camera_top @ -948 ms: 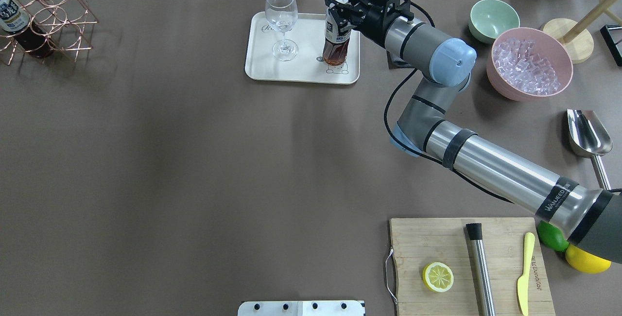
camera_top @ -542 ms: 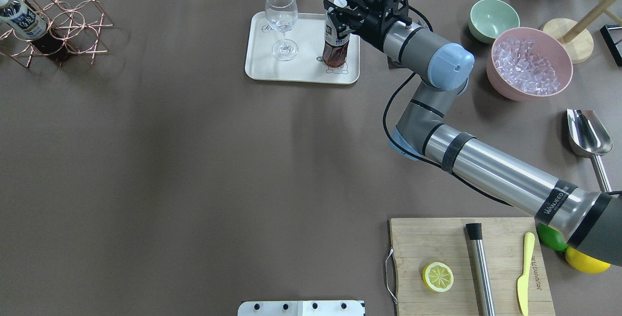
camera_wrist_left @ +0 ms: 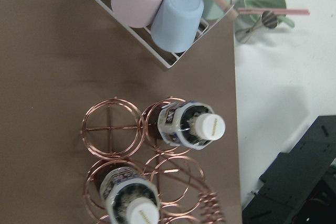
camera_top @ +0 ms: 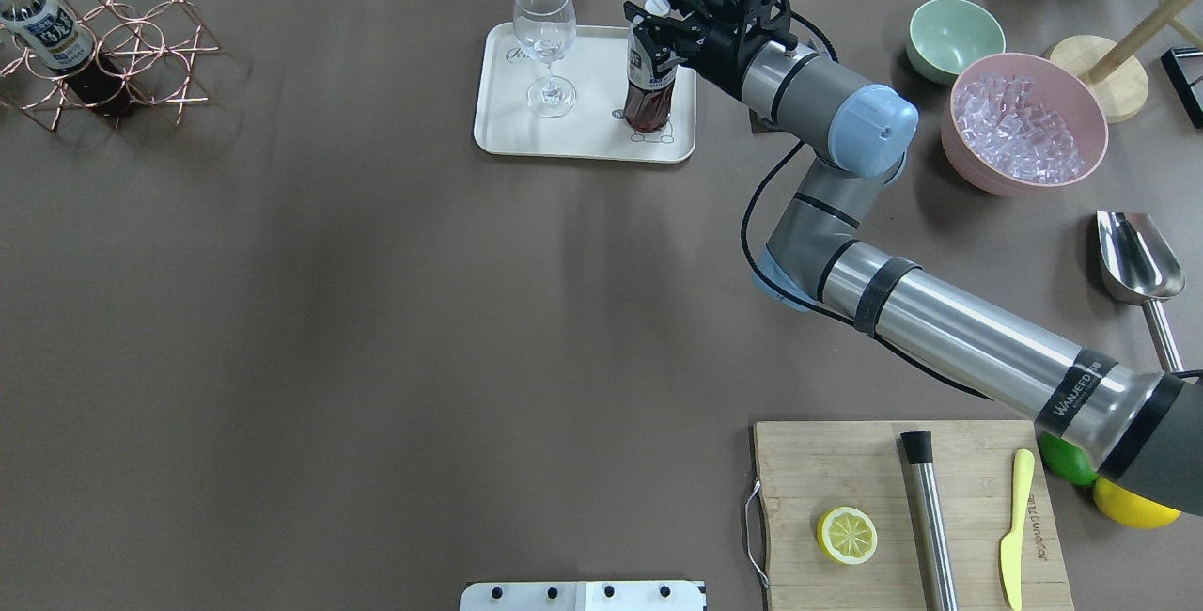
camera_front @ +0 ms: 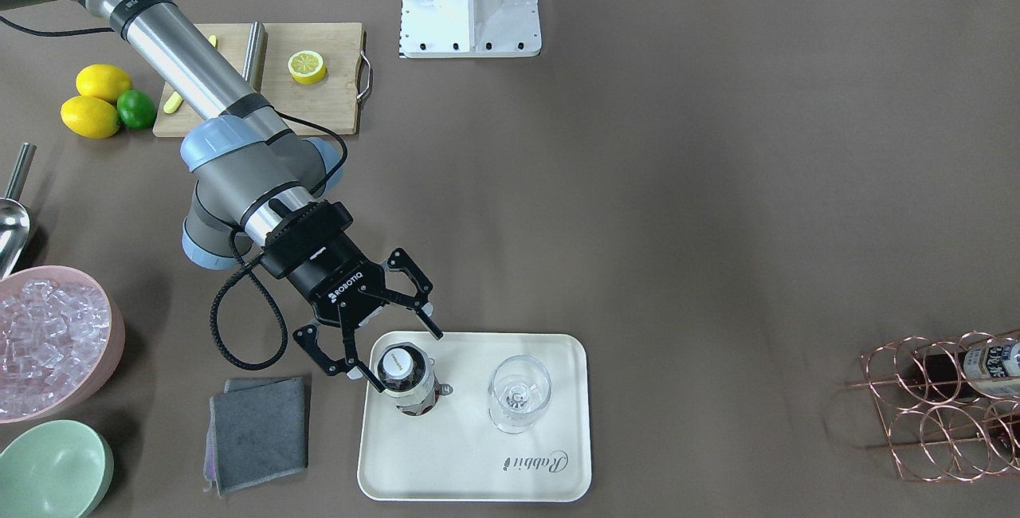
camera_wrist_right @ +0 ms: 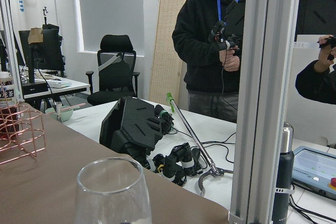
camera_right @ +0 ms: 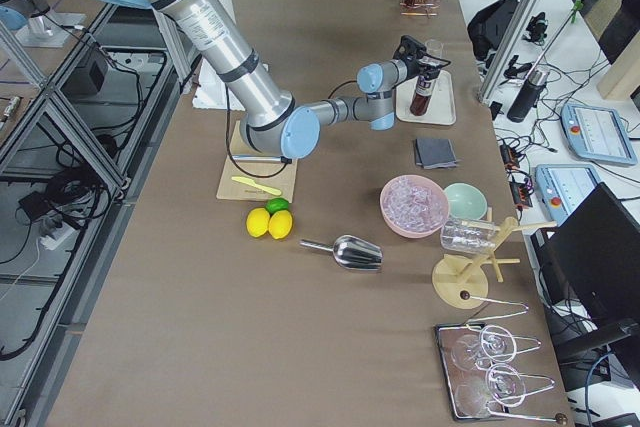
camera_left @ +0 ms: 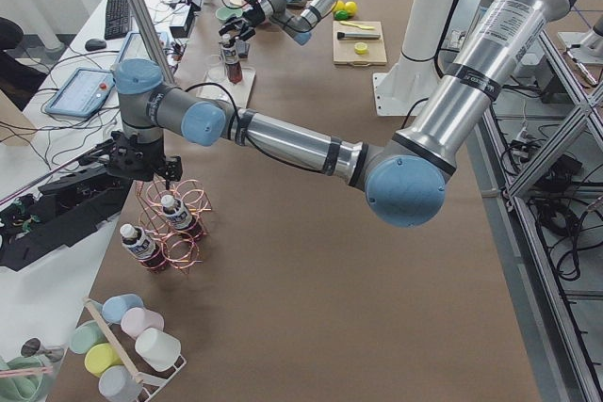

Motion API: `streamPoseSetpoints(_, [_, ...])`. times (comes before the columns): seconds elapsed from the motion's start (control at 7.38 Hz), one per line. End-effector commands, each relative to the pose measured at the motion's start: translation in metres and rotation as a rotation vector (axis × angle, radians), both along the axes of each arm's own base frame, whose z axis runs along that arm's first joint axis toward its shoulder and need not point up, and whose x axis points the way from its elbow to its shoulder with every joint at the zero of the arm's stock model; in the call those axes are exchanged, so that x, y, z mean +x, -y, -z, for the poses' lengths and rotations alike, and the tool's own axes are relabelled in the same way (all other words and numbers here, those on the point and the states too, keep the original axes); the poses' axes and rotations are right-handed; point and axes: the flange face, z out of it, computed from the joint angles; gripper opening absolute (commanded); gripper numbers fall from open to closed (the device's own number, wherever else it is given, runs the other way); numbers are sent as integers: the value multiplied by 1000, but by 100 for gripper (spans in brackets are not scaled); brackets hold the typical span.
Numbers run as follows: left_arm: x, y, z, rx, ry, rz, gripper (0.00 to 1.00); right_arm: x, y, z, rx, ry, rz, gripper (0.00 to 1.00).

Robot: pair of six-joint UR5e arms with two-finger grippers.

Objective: Take tea from basket to plate

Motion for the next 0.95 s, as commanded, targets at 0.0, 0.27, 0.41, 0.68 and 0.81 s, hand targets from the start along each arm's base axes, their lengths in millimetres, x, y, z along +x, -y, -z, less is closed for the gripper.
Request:
streamPoseSetpoints(0.0, [-6, -91, -24, 148, 9, -217, 98, 22, 8, 6, 13, 5, -11, 94])
streamPoseSetpoints(0.27, [-10, -150, -65, 236, 55, -375, 98, 90, 46, 27, 36, -41, 50, 99])
streamPoseSetpoints(0.41, [-13, -188, -72, 322, 87, -476, 98, 105, 48, 31, 37, -65, 90, 100])
streamPoseSetpoints(0.68, [-17, -217, -99, 487, 149, -706, 98, 130, 58, 22, -22, -131, 128, 100])
streamPoseSetpoints(0.81, [-18, -228, -108, 615, 188, -870, 98, 136, 63, 17, -58, -165, 189, 100])
